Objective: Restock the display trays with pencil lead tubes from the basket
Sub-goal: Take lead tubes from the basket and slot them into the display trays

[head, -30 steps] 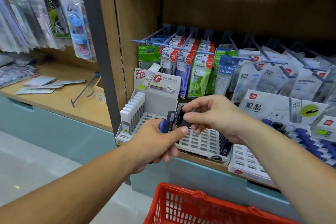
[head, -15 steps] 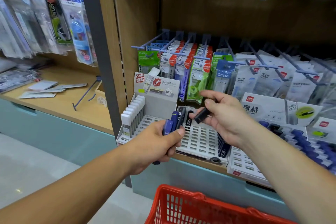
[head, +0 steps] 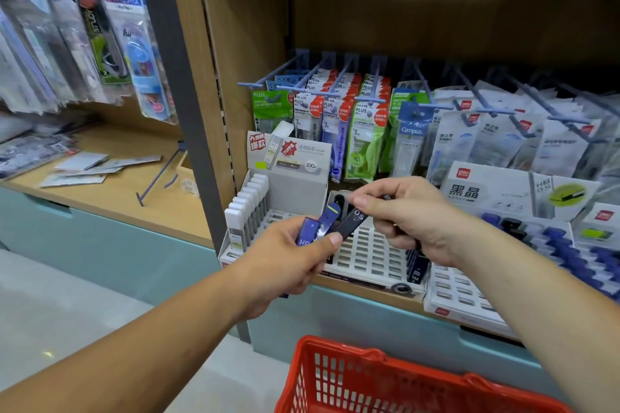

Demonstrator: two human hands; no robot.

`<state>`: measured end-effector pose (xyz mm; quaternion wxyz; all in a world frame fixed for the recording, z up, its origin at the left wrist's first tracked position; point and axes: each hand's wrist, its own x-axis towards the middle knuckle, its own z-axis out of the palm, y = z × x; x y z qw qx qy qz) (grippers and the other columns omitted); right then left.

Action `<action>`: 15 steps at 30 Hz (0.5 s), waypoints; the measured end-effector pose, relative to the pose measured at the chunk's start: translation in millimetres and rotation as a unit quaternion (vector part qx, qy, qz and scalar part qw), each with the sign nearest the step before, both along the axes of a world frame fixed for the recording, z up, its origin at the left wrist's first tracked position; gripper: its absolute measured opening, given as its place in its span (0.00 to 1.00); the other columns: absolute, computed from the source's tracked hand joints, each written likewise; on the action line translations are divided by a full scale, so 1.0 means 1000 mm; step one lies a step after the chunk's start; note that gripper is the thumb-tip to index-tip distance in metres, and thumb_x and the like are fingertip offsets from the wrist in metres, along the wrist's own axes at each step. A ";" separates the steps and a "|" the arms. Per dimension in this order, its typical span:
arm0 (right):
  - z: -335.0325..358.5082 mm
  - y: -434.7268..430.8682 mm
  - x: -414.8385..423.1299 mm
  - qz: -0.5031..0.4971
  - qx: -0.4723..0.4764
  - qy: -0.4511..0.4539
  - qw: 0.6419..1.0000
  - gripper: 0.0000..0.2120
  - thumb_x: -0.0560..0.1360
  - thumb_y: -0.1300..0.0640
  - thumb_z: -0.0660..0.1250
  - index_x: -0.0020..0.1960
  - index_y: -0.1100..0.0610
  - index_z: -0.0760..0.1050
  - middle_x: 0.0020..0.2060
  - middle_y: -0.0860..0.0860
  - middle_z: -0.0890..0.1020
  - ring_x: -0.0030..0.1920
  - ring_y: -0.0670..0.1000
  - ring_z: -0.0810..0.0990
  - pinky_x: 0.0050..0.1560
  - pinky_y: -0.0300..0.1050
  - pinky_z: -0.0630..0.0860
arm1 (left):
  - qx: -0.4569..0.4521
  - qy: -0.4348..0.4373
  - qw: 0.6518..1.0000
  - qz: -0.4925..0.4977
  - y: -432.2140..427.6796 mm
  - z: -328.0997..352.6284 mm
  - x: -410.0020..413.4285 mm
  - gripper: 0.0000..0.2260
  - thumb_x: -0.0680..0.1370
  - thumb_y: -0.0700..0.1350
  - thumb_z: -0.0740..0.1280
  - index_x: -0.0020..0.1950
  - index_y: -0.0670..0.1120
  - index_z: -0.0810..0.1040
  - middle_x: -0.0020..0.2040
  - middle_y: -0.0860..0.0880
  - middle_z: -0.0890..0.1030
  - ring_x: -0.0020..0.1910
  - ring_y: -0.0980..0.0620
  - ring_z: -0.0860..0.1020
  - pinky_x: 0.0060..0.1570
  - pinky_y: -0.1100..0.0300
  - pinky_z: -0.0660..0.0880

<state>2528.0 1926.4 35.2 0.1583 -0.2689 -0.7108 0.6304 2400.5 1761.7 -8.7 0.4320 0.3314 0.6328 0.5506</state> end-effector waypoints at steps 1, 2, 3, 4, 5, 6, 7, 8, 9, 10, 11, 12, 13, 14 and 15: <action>0.000 0.002 0.001 -0.011 -0.002 0.004 1.000 0.05 0.78 0.60 0.72 0.52 0.60 0.85 0.28 0.54 0.73 0.26 0.48 0.66 0.21 0.36 0.56 | -0.001 -0.019 1.000 -0.001 0.001 0.001 -0.001 0.05 0.83 0.47 0.68 0.54 0.45 0.79 0.33 0.47 0.66 0.29 0.52 0.58 0.29 0.59 0.54; 0.000 0.003 0.001 -0.018 -0.004 0.007 1.000 0.06 0.79 0.59 0.71 0.52 0.60 0.85 0.30 0.54 0.76 0.26 0.47 0.68 0.21 0.37 0.57 | -0.002 -0.044 0.999 0.000 0.002 0.001 -0.002 0.07 0.84 0.46 0.66 0.59 0.44 0.79 0.34 0.48 0.65 0.30 0.52 0.57 0.30 0.58 0.52; -0.001 0.003 0.001 -0.022 -0.012 0.012 1.000 0.07 0.81 0.59 0.69 0.54 0.60 0.84 0.33 0.54 0.79 0.26 0.47 0.68 0.21 0.38 0.58 | -0.002 -0.070 0.998 0.002 0.002 0.001 -0.002 0.09 0.85 0.44 0.64 0.63 0.42 0.78 0.34 0.48 0.66 0.29 0.52 0.58 0.29 0.58 0.52; -0.002 0.003 0.000 -0.023 -0.028 0.015 0.999 0.08 0.82 0.58 0.66 0.55 0.59 0.84 0.35 0.54 0.82 0.25 0.47 0.68 0.21 0.38 0.59 | -0.002 -0.096 0.995 0.003 0.002 0.002 -0.002 0.10 0.85 0.42 0.62 0.65 0.41 0.77 0.34 0.48 0.69 0.28 0.53 0.61 0.29 0.59 0.53; -0.003 0.002 0.000 -0.024 -0.047 0.018 0.998 0.10 0.84 0.58 0.64 0.57 0.59 0.83 0.36 0.55 0.83 0.24 0.46 0.69 0.21 0.38 0.61 | 0.000 -0.114 0.993 -0.002 0.002 0.004 -0.001 0.11 0.85 0.41 0.61 0.66 0.40 0.76 0.35 0.46 0.73 0.27 0.53 0.64 0.28 0.59 0.55; -0.003 0.001 0.000 -0.025 -0.064 0.019 0.997 0.10 0.85 0.58 0.62 0.59 0.59 0.81 0.36 0.56 0.84 0.23 0.46 0.71 0.21 0.38 0.62 | 0.005 -0.122 0.992 -0.011 0.002 0.005 0.001 0.12 0.86 0.40 0.60 0.67 0.37 0.74 0.37 0.44 0.77 0.27 0.53 0.66 0.28 0.59 0.56; -0.003 0.000 0.000 -0.027 -0.075 0.021 0.997 0.11 0.85 0.58 0.60 0.61 0.58 0.80 0.35 0.59 0.84 0.23 0.47 0.74 0.21 0.38 0.63 | 0.011 -0.123 0.992 -0.020 0.001 0.008 0.003 0.12 0.86 0.40 0.59 0.67 0.36 0.72 0.41 0.42 0.80 0.26 0.54 0.69 0.28 0.60 0.58; -0.004 0.000 0.000 -0.029 -0.082 0.020 0.996 0.11 0.86 0.59 0.59 0.63 0.57 0.79 0.35 0.61 0.84 0.25 0.48 0.77 0.21 0.37 0.64 | 0.016 -0.119 0.992 -0.028 0.000 0.009 0.004 0.11 0.87 0.41 0.59 0.65 0.36 0.72 0.44 0.40 0.83 0.25 0.54 0.72 0.26 0.62 0.59; -0.004 0.000 0.000 -0.030 -0.087 0.019 0.996 0.12 0.86 0.60 0.57 0.63 0.56 0.78 0.35 0.61 0.84 0.26 0.50 0.79 0.20 0.37 0.64 | 0.020 -0.114 0.993 -0.036 -0.001 0.010 0.005 0.08 0.87 0.42 0.59 0.62 0.38 0.72 0.47 0.39 0.85 0.24 0.55 0.74 0.24 0.64 0.59; -0.005 0.001 -0.001 -0.030 -0.090 0.021 0.995 0.14 0.86 0.62 0.56 0.63 0.55 0.78 0.33 0.58 0.83 0.29 0.52 0.81 0.19 0.37 0.63 | 0.023 -0.105 0.993 -0.042 -0.001 0.009 0.004 0.07 0.87 0.43 0.60 0.60 0.40 0.72 0.50 0.38 0.85 0.24 0.55 0.76 0.22 0.65 0.58; -0.005 0.002 -0.001 -0.032 -0.082 0.022 0.996 0.15 0.85 0.65 0.56 0.63 0.55 0.79 0.30 0.55 0.81 0.32 0.54 0.81 0.18 0.37 0.61 | 0.022 -0.094 0.994 -0.046 0.000 0.008 0.004 0.06 0.86 0.44 0.61 0.59 0.41 0.71 0.53 0.38 0.86 0.25 0.54 0.78 0.21 0.66 0.57; -0.007 0.003 -0.002 -0.038 -0.061 0.013 0.997 0.17 0.84 0.66 0.57 0.63 0.54 0.80 0.28 0.52 0.79 0.32 0.55 0.79 0.18 0.37 0.59 | 0.019 -0.079 0.996 -0.045 0.000 0.007 0.003 0.07 0.86 0.45 0.62 0.60 0.41 0.71 0.54 0.38 0.86 0.27 0.53 0.79 0.21 0.65 0.55; -0.008 0.005 -0.002 -0.042 -0.033 -0.005 0.999 0.18 0.82 0.66 0.58 0.61 0.53 0.81 0.27 0.51 0.77 0.29 0.53 0.75 0.19 0.37 0.57 | 0.013 -0.064 0.997 -0.039 0.001 0.005 0.002 0.09 0.85 0.45 0.64 0.62 0.41 0.72 0.54 0.37 0.86 0.28 0.52 0.79 0.22 0.64 0.54; -0.009 0.006 -0.002 -0.042 -0.008 -0.023 0.999 0.16 0.81 0.64 0.59 0.58 0.51 0.83 0.27 0.51 0.75 0.26 0.51 0.70 0.22 0.36 0.56 | 0.008 -0.050 0.998 -0.030 0.001 0.003 0.001 0.12 0.85 0.46 0.65 0.63 0.40 0.73 0.53 0.37 0.86 0.28 0.52 0.78 0.22 0.63 0.54; -0.009 0.006 -0.002 -0.032 0.008 -0.032 0.999 0.12 0.82 0.61 0.63 0.55 0.52 0.84 0.29 0.52 0.74 0.24 0.49 0.66 0.24 0.36 0.55 | 0.003 -0.039 0.999 -0.021 0.001 0.002 0.000 0.13 0.84 0.47 0.66 0.65 0.40 0.74 0.51 0.37 0.86 0.28 0.52 0.77 0.23 0.63 0.54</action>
